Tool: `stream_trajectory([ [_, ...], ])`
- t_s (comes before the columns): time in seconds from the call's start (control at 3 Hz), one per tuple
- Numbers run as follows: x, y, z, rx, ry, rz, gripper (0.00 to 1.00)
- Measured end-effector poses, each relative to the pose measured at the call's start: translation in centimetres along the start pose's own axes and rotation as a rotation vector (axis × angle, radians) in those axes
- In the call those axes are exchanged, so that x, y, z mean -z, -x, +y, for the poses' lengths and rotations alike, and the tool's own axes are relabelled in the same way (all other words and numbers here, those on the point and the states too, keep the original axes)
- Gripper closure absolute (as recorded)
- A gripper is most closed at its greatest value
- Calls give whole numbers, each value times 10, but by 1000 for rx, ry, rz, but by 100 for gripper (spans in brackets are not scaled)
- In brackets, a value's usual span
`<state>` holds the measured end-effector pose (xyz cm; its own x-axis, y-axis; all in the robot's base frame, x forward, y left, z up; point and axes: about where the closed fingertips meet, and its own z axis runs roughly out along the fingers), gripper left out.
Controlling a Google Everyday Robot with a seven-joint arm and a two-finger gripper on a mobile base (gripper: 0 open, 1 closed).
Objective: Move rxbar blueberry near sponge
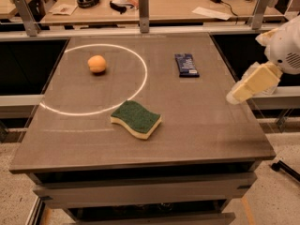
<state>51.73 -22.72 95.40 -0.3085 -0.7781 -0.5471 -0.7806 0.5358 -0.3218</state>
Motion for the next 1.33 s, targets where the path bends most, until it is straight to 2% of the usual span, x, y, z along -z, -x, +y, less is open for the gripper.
stream_trajectory([
  [0.33,-21,11,-19,-32,-31,45,0],
  [0.67,-46,13,-39,-102,-92,114,0],
  [1.0,-70,15,-58,-238,-132,126,0],
  [1.33,-90,21,-77,-413,-135,95,0],
])
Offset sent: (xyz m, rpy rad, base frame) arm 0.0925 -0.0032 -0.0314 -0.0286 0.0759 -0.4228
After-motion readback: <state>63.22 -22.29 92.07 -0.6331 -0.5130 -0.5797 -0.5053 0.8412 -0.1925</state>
